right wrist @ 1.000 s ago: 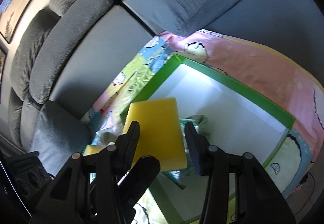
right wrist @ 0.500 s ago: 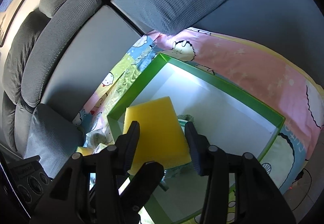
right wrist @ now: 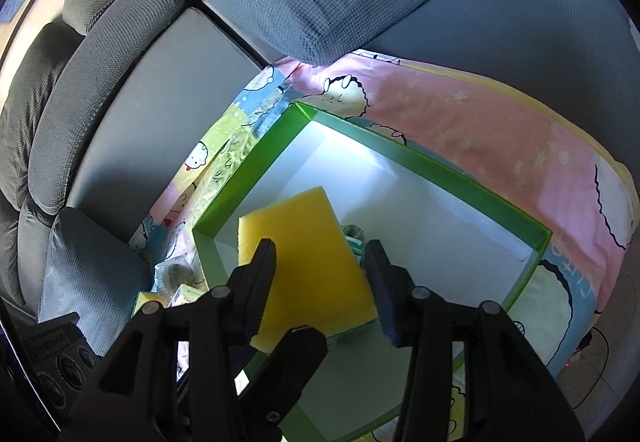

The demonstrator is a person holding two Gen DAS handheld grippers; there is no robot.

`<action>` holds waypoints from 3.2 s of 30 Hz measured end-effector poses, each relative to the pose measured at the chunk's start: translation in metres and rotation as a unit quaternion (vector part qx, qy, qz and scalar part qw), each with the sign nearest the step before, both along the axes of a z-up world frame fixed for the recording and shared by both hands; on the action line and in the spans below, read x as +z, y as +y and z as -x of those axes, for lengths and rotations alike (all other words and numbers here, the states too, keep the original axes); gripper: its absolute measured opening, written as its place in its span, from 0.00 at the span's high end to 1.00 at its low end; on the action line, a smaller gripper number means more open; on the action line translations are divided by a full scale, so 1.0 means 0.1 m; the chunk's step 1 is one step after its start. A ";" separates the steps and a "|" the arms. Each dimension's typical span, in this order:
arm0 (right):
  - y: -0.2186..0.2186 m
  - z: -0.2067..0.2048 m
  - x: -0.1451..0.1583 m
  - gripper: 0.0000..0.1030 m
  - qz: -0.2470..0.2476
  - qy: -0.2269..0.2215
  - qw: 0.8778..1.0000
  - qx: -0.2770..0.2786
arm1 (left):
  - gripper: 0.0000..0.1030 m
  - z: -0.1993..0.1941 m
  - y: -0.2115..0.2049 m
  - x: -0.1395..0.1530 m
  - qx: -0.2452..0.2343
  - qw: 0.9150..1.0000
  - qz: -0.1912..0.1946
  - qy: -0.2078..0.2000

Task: Organize objects
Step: 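Lower the sponge into the white box and open the right gripper, then move the right gripper back to the white tree-printed tissue pack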

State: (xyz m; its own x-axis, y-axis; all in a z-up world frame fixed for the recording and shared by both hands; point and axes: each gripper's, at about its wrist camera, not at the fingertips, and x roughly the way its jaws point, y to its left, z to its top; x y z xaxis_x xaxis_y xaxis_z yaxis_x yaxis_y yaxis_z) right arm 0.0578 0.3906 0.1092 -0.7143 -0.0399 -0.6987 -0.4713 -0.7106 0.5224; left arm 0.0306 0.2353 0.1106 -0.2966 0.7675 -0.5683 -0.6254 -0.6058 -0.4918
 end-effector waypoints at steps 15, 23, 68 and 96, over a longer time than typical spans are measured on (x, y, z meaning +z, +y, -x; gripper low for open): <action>-0.01 -0.06 0.10 0.45 -0.054 -0.007 0.998 -0.031 | 0.47 -0.06 -0.43 0.16 0.037 0.999 -0.008 0.005; -0.24 -0.02 0.24 0.39 -0.079 0.021 0.997 -0.004 | 0.47 -0.08 -0.71 0.29 0.063 0.998 -0.014 0.022; -1.38 0.34 0.49 0.09 -0.145 0.077 0.976 0.147 | 0.29 0.26 -1.95 0.23 0.252 0.967 0.036 0.024; -1.96 1.02 -0.07 0.09 -0.101 0.010 0.962 0.252 | 0.29 0.26 -2.92 -0.33 0.412 0.902 0.083 -0.096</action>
